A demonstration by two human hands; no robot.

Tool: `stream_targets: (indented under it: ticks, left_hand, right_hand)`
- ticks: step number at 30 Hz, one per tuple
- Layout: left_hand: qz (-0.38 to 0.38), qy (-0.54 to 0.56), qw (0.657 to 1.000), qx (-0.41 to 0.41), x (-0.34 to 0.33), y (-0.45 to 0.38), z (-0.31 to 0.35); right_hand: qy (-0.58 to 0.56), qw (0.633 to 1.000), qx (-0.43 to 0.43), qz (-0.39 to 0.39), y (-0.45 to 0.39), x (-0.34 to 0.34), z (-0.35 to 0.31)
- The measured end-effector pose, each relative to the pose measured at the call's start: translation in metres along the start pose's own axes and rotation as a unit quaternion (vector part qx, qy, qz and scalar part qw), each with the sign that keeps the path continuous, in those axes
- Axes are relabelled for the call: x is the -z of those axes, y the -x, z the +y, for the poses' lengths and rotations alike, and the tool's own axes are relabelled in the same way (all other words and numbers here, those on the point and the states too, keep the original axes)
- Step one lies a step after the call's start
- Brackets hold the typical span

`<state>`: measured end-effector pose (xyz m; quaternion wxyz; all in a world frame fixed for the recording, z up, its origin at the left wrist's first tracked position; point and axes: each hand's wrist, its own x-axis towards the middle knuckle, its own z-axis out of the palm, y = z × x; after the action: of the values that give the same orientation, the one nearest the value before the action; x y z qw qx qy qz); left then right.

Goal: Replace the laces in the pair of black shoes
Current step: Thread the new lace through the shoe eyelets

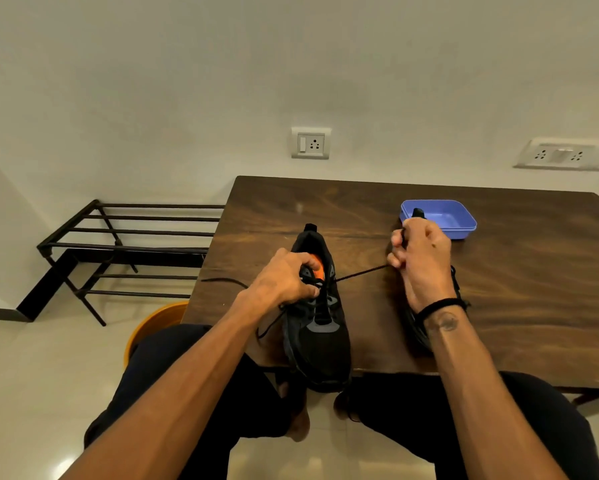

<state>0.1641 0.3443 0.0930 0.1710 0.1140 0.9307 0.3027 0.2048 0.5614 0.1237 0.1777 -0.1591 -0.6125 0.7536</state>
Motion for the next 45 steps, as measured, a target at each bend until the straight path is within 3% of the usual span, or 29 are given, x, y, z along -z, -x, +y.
stream_targets:
  ticks: [2, 5, 8, 11, 13, 17, 21, 23, 26, 30, 37, 45]
  left_hand:
    - [-0.008, 0.001, 1.000, 0.012, 0.009, 0.001, -0.001]
    - [0.017, 0.017, 0.999, 0.039, 0.018, -0.001, -0.008]
    - [0.033, -0.003, 0.997, 0.063, 0.012, -0.001, -0.014]
    - [0.047, 0.001, 0.997, 0.060, 0.008, -0.001, -0.016]
    - [0.051, -0.005, 0.997, 0.052, 0.009, -0.002, -0.015]
    - [0.025, -0.026, 0.999, 0.030, 0.011, 0.001, -0.009]
    - [0.003, -0.027, 1.000, 0.011, 0.011, 0.004, -0.006]
    - [0.001, -0.028, 1.000, 0.010, 0.013, 0.005, -0.006]
    - [-0.029, -0.041, 0.999, 0.020, 0.015, 0.006, -0.004]
    - [-0.093, -0.053, 0.993, 0.055, 0.012, 0.006, -0.004]
    - [-0.015, -0.043, 0.997, 0.063, -0.002, -0.005, -0.008]
    - [0.040, -0.040, 0.997, 0.052, -0.004, -0.006, -0.010]
  right_hand:
    - [0.208, 0.974, 0.064, -0.064, 0.004, 0.002, 0.001]
    - [0.453, 0.866, 0.114, -0.178, 0.013, -0.006, 0.017]
    - [0.567, 0.789, 0.067, -0.225, 0.016, -0.016, 0.046]
    - [0.603, 0.765, 0.081, -0.211, 0.013, -0.018, 0.053]
    - [0.564, 0.792, 0.098, -0.212, 0.012, -0.015, 0.046]
    - [0.414, 0.880, 0.100, -0.210, 0.011, -0.009, 0.029]
    - [0.196, 0.964, 0.069, -0.163, 0.013, -0.007, 0.016]
    - [0.077, 0.985, 0.023, -0.152, 0.014, -0.007, 0.005]
    - [-0.078, 0.987, -0.014, -0.137, 0.011, -0.002, -0.015]
    - [-0.282, 0.953, -0.037, -0.108, 0.008, 0.009, -0.034]
    - [-0.376, 0.915, -0.063, -0.128, 0.009, 0.022, -0.043]
    - [-0.379, 0.914, -0.065, -0.129, 0.010, 0.022, -0.045]
